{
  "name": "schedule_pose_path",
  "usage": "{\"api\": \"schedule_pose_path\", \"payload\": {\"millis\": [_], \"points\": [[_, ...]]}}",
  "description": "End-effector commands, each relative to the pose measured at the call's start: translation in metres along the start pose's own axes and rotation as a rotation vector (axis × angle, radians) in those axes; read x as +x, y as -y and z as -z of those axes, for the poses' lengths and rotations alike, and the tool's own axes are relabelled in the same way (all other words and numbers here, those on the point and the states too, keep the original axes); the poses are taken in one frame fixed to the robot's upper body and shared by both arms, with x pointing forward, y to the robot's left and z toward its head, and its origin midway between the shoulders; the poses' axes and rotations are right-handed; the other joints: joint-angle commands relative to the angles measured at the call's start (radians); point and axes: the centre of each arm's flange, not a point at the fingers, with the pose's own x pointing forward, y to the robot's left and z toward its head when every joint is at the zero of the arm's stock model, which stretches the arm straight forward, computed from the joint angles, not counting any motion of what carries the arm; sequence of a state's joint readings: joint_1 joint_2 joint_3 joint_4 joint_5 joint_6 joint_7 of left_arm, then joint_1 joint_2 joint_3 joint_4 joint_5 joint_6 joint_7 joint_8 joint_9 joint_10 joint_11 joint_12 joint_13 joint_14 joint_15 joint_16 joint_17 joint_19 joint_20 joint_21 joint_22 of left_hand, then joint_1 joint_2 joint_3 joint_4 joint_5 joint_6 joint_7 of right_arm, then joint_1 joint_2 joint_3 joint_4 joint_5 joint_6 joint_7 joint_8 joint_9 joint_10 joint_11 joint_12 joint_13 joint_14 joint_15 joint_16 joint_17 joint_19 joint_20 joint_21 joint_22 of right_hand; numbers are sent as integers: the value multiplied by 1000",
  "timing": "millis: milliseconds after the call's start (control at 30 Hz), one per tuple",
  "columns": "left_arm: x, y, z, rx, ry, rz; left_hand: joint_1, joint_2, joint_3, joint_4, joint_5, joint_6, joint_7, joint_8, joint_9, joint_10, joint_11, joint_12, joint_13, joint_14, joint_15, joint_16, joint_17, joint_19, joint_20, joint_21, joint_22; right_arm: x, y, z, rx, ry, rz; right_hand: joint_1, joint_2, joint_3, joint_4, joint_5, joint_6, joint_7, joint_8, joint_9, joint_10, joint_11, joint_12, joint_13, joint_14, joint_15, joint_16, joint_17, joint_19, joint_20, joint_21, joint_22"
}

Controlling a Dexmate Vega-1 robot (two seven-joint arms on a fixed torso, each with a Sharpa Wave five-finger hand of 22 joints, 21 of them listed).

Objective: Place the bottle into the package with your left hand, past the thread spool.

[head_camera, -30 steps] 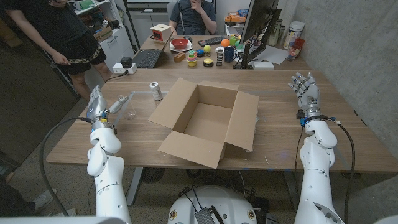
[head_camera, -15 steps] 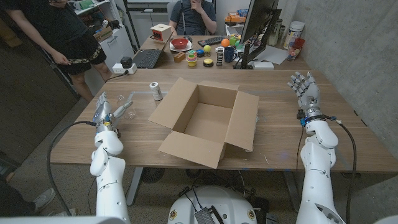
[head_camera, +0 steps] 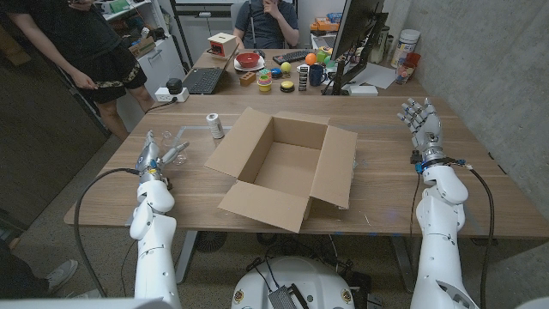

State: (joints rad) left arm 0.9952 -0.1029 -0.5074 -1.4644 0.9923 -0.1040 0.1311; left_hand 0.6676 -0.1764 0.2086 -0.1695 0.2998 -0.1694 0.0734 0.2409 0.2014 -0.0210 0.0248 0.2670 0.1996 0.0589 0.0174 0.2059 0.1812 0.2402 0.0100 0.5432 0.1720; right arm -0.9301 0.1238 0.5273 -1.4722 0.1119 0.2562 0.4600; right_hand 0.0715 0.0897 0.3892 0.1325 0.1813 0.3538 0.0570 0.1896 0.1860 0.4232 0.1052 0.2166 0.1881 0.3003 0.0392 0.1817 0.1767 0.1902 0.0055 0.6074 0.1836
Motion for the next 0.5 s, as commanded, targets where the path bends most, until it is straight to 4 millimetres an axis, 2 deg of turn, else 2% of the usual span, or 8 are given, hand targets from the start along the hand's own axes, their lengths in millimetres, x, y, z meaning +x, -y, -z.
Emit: {"api": "schedule_pose_path", "payload": {"millis": [33, 100, 133, 200, 300, 367, 400, 500], "points": [[7, 10, 6, -84, 18, 10, 96, 16, -18, 6, 21, -10, 9, 9, 0, 55, 10, 5, -4, 116, -41, 14, -1, 155, -18, 23, 0, 6, 0, 4, -12, -10, 1, -3, -7, -7, 0, 5, 7, 6, 4, 4, 10, -2, 2, 2, 12, 0, 7, 4, 10, 2, -5, 2], [8, 10, 6, -90, 24, 0, 120, 26, -22, 12, 25, 10, 12, 12, 0, 85, 11, 5, -5, 163, -63, 20, 0, 202, -26, 26, 0, 6, 1, 4, -16, -13, 1, -4, -7, -7, 0, 5, 7, 6, 4, 4, 9, -1, 2, 2, 13, 0, 7, 4, 10, 2, -6, 2], [7, 10, 6, -99, 21, -11, 143, 40, -23, 18, 28, 26, 13, 13, 1, 119, 11, 6, -5, 224, -86, 31, 2, 252, -34, 31, 0, 7, 1, 4, -17, -14, 4, -4, -7, -7, 0, 5, 7, 6, 4, 4, 10, 0, 2, 2, 13, 0, 7, 4, 10, 2, -6, 2], [8, 10, 5, -110, 28, -20, 184, 69, -26, 30, 30, 85, 17, 23, 0, 228, -5, 16, -6, 387, -145, 63, 4, 388, -61, 57, 2, 7, 1, 5, -13, -10, 3, -4, -7, -7, 0, 6, 8, 6, 4, 4, 10, 0, 3, 2, 12, 0, 7, 4, 10, 2, -6, 2], [6, 8, 4, -119, 37, -68, 217, 95, -26, 38, 28, 143, 33, 32, 0, 355, -45, 26, -8, 521, -206, 84, 4, 472, -85, 72, 4, 7, 1, 5, -22, -15, 3, -5, -6, -7, 1, 6, 8, 7, 4, 4, 10, 1, 3, 2, 12, 0, 7, 4, 9, 2, -7, 2], [6, 7, 2, -118, 38, -77, 236, 112, -23, 42, 26, 183, 41, 40, 1, 416, -71, 27, -10, 604, -227, 95, 3, 516, -95, 83, 5, 7, 2, 6, -17, -16, 7, -5, -6, -8, 1, 6, 8, 6, 4, 4, 10, 0, 2, 2, 12, -1, 7, 4, 8, 2, -8, 2], [4, 7, 2, -116, 45, -95, 250, 121, -20, 42, 25, 210, 44, 46, 1, 465, -97, 32, -10, 645, -231, 98, 2, 537, -100, 89, 6, 6, 3, 7, -13, -16, 11, -5, -6, -8, 1, 6, 8, 6, 4, 4, 10, 0, 2, 2, 12, 0, 7, 4, 8, 2, -8, 2], [4, 6, -1, -107, 41, -100, 273, 151, -13, 49, 24, 293, 43, 65, -1, 568, -146, 39, -11, 732, -237, 99, 2, 528, -98, 83, 7, 6, 4, 7, -14, -15, 13, -6, -6, -8, 1, 6, 9, 6, 5, 4, 10, 0, 2, 2, 12, -1, 7, 4, 8, 0, -9, 2]]}}
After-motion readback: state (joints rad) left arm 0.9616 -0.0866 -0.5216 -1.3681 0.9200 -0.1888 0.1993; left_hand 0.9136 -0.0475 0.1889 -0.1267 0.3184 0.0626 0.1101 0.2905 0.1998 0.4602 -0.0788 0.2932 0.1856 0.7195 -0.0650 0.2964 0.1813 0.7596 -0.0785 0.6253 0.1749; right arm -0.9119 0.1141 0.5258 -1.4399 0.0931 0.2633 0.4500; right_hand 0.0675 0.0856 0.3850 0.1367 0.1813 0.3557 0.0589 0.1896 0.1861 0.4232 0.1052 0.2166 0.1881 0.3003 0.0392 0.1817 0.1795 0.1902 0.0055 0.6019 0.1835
